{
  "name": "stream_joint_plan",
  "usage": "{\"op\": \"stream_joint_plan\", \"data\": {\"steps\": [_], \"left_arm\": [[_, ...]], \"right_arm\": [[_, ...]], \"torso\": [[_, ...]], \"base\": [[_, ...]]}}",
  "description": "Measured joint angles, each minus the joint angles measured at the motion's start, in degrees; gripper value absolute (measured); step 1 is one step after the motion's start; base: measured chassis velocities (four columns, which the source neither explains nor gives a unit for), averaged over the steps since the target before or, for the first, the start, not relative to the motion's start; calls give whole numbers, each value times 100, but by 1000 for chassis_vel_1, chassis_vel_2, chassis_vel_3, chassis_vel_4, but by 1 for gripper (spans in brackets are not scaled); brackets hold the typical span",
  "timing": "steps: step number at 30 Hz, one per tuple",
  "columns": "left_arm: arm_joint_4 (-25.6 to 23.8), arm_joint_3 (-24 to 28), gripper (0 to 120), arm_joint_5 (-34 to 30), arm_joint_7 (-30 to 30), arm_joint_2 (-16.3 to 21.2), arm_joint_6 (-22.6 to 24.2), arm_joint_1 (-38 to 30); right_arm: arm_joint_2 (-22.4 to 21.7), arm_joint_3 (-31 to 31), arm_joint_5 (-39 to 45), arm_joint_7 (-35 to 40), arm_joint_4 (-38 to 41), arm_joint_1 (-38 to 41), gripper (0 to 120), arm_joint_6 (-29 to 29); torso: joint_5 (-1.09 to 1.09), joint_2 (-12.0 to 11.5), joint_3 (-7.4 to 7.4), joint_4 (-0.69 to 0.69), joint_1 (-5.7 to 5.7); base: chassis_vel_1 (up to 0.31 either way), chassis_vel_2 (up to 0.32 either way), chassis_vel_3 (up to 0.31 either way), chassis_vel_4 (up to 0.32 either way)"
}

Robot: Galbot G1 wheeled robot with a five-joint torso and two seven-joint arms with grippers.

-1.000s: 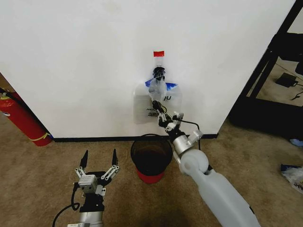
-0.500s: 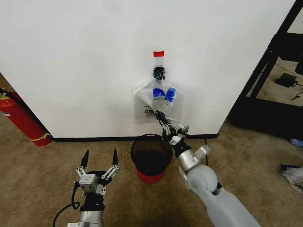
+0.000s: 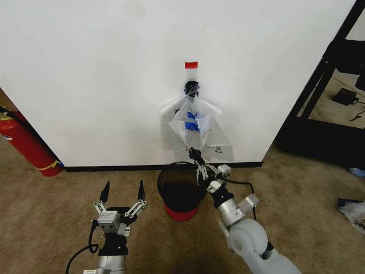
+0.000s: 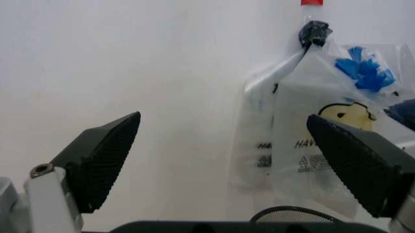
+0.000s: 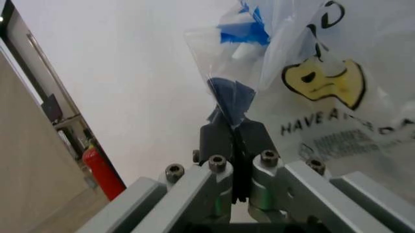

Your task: Pick up the garbage bag from the wall and place it over the trash bin.

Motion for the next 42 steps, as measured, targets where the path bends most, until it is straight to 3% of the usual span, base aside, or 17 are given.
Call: {"op": "stream_joint_plan", "data": {"steps": [26, 42], "left_arm": [[48, 59, 100, 37, 14, 31, -21, 11], [20, 96, 100, 67, 15, 23, 2, -4]], "right_arm": [[336, 188, -1331, -549, 67, -1369, 0, 794], [471, 271, -1903, -693, -105, -1591, 0, 1279]], "torso": [[0, 0, 0, 0, 0], [0, 0, 0, 0, 1]], "base": [[0, 0, 0, 0], [0, 0, 0, 0]]}}
